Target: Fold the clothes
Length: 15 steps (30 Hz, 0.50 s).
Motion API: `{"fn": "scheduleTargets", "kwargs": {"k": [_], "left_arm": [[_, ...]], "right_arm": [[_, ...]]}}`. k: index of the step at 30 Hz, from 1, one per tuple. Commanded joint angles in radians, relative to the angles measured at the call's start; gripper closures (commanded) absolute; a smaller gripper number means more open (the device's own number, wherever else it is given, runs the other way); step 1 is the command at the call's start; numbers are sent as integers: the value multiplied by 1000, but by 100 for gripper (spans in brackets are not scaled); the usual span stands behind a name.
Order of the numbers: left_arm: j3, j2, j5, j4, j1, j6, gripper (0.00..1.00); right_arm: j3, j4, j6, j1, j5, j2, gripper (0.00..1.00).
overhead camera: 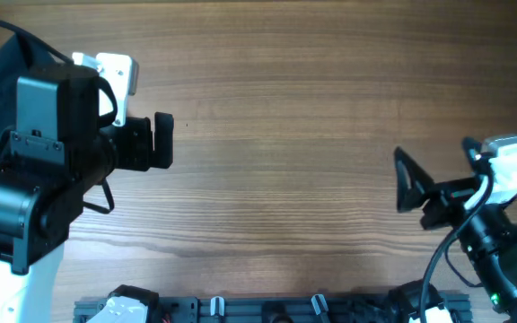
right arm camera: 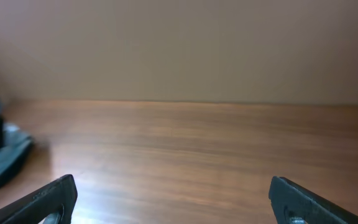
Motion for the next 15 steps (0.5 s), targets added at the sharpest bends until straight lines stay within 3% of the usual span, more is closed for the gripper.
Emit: {"fn": "scheduleTargets", "kwargs": {"k": [1,5,9,15], "left_arm": [[3,2,-16,2,-5,-14,0],[3,2,-16,2,-5,-14,0],[3,2,-16,2,-5,-14,0],[3,2,-16,2,-5,-14,0]], "right_arm": [[-69,82,-109,3,127,-11,0],[-332,316,-141,-40,1,-144,0],[-628,488,-78,-77,-91,-338,0],[-939,597,5,-102,-91,-609,0]]}}
